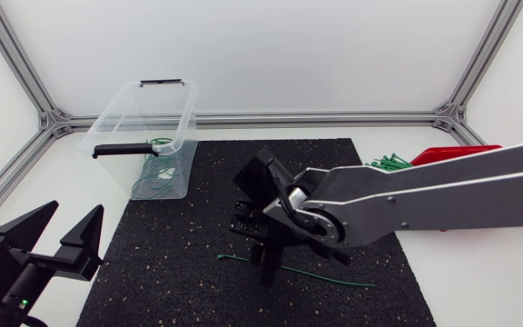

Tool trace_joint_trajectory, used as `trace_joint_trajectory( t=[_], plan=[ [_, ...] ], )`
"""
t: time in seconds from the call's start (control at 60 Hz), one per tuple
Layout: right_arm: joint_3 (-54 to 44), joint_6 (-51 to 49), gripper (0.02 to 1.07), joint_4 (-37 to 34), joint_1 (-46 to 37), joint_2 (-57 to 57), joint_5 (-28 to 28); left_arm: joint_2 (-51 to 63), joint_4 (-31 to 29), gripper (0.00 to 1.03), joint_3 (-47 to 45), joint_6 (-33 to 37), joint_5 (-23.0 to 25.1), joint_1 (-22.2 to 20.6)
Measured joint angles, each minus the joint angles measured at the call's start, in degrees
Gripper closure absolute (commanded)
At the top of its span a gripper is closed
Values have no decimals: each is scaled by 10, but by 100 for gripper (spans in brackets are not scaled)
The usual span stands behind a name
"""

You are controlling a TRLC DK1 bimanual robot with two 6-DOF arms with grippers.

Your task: Take a green cable tie from the red box, thread the tail through the head to close it, then place it in the transparent bin on the left.

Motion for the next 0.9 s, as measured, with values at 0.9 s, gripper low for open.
trace_joint_trajectory(
  t=[0.9],
  plan=[
    [-17, 30, 43, -16, 68, 20, -32, 0, 0, 4, 0, 0, 0, 0]
  ],
)
